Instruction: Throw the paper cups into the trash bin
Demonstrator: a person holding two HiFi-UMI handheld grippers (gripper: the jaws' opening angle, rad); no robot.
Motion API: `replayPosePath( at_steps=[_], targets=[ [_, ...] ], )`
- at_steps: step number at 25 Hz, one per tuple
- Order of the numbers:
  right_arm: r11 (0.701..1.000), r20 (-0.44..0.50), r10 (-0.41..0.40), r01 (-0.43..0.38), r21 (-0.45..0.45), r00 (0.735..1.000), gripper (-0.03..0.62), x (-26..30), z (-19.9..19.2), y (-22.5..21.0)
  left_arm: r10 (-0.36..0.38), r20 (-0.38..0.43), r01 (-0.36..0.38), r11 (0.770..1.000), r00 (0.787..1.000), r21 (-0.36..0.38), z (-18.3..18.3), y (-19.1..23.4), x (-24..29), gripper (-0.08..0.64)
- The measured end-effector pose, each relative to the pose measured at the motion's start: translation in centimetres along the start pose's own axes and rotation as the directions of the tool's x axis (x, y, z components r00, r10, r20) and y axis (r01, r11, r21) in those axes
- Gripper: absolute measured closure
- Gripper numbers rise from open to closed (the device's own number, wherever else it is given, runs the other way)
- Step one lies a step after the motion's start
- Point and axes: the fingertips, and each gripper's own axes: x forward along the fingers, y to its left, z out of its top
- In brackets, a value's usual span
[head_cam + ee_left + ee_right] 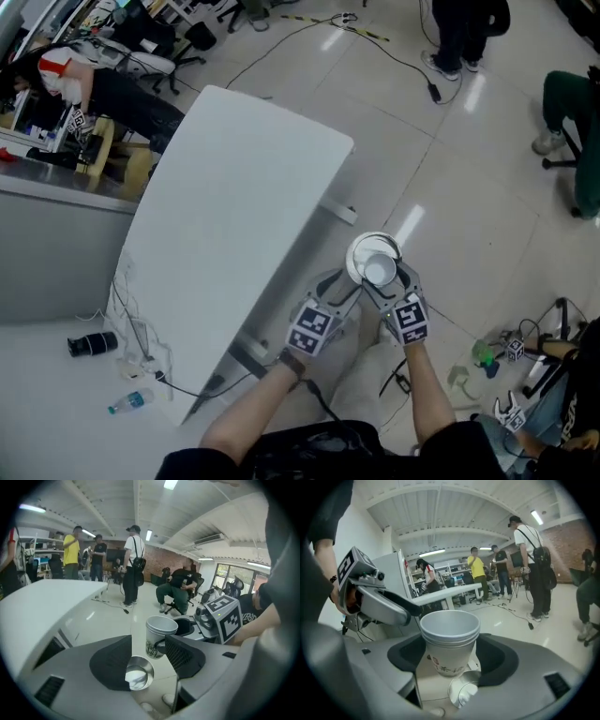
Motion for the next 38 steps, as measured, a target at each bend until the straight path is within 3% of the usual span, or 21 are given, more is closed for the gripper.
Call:
replayPosePath(
  at_steps=[4,7,12,16,20,24,30,31,34,36,38],
  targets=[
    [0.997,-0.087,-0.014,0.02,0.072,0.996,0.25,5.6,-9.9,-3.7,0.0,-0.091,-0.007,0.997,0.996,-0.073,-6.6,2.1,6.7,0.339],
    [0.996,-0.164,-0.01,0.024,0.083,0.986,0.25,9.8,-16.4,-5.6,0.005,-0.113,-0.018,0.993,0.994,-0.116,-10.4,3.8,11.0,0.339],
    [0.995,-0.306,0.011,0.02,0.099,0.952,0.25,16.4,-27.0,-7.9,0.011,-0.155,-0.034,0.989,0.988,-0.143,-17.3,6.8,16.9,0.339],
    [0.991,-0.488,0.063,0.002,0.131,0.871,0.25,20.8,-35.2,-8.7,0.023,-0.209,-0.059,0.984,0.978,-0.167,-22.8,9.1,20.4,0.339],
    [0.984,-0.628,0.136,-0.031,0.176,0.766,0.25,24.5,-40.2,-8.3,0.01,-0.245,-0.055,0.982,0.97,-0.178,-26.7,9.7,21.9,0.339],
    [0.984,-0.731,0.121,0.016,0.178,0.671,0.247,25.5,-42.7,-8.4,-0.004,-0.266,-0.047,0.982,0.964,-0.185,-28.6,9.3,21.5,0.339],
    [0.959,-0.758,0.181,0.06,0.278,0.626,0.222,22.7,-42.0,-7.3,-0.034,-0.292,-0.017,0.985,0.956,-0.171,-27.6,7.5,19.2,0.339],
    [0.952,-0.753,0.186,0.074,0.297,0.631,0.222,21.8,-41.2,-7.0,-0.038,-0.294,-0.014,0.985,0.955,-0.174,-27.1,7.1,18.5,0.339],
    [0.934,-0.642,0.175,0.08,0.347,0.746,0.222,19.4,-36.3,-6.2,-0.049,-0.287,-0.006,0.982,0.957,-0.188,-24.6,5.7,15.9,0.339],
    [0.925,-0.577,0.143,0.098,0.366,0.804,0.222,16.2,-32.9,-5.7,-0.059,-0.27,0.006,0.981,0.961,-0.195,-21.8,4.2,14.0,0.339],
    [0.927,-0.515,0.111,0.099,0.363,0.85,0.265,12.4,-28.5,-4.7,-0.074,-0.236,0.028,0.981,0.969,-0.194,-18.0,2.5,12.2,0.339]
  ],
)
